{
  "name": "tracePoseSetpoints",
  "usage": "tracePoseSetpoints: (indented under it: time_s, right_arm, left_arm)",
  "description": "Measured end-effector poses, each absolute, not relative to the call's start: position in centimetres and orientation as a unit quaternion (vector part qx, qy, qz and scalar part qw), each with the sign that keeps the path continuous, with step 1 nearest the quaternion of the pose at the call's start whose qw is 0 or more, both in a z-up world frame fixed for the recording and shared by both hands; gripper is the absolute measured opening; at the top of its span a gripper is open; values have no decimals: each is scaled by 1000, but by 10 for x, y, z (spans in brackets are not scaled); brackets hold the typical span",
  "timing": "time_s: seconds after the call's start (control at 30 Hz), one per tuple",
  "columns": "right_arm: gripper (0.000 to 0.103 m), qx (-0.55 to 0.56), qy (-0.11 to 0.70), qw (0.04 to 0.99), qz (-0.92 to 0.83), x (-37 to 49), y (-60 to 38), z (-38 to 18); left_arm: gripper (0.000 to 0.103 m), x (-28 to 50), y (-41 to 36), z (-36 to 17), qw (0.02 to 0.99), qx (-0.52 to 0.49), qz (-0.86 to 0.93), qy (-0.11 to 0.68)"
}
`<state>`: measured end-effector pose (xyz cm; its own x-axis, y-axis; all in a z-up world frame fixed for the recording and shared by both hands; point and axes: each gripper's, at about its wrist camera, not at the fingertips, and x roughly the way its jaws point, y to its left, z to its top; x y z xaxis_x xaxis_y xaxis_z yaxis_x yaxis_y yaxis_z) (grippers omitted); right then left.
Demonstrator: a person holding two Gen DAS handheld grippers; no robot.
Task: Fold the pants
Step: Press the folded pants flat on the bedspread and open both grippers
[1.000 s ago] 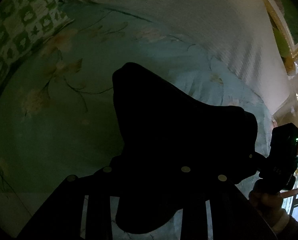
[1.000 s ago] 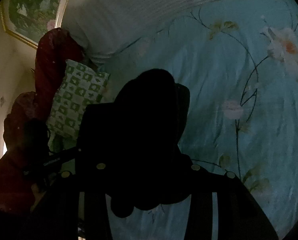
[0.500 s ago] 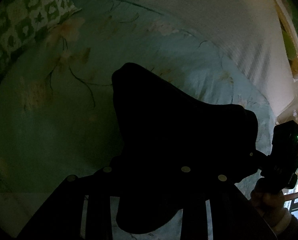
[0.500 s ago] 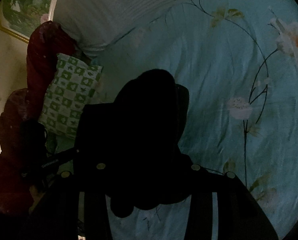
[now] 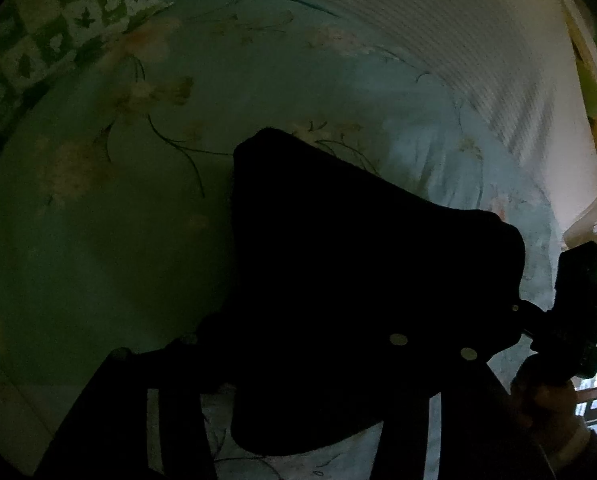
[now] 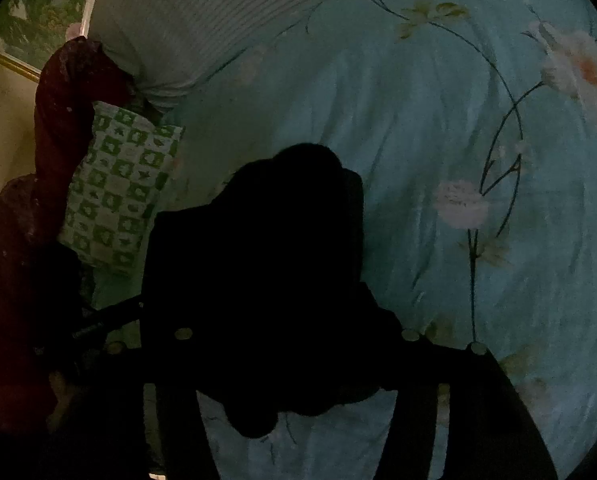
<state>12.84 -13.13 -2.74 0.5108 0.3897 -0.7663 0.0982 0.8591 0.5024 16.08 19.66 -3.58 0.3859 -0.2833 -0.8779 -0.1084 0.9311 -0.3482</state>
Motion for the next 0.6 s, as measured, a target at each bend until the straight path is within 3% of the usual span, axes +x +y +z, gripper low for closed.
tracePoseSetpoints:
  time_s: [0.17, 0.6]
  right_arm:
    - [69, 225, 486, 842, 62, 123, -130, -20]
    - [75, 174, 468, 865, 46, 104, -122, -3]
  left_arm:
    - [57, 157, 190, -32, 821, -153, -41, 549]
    - [68, 143, 184, -23, 835, -132, -25, 534]
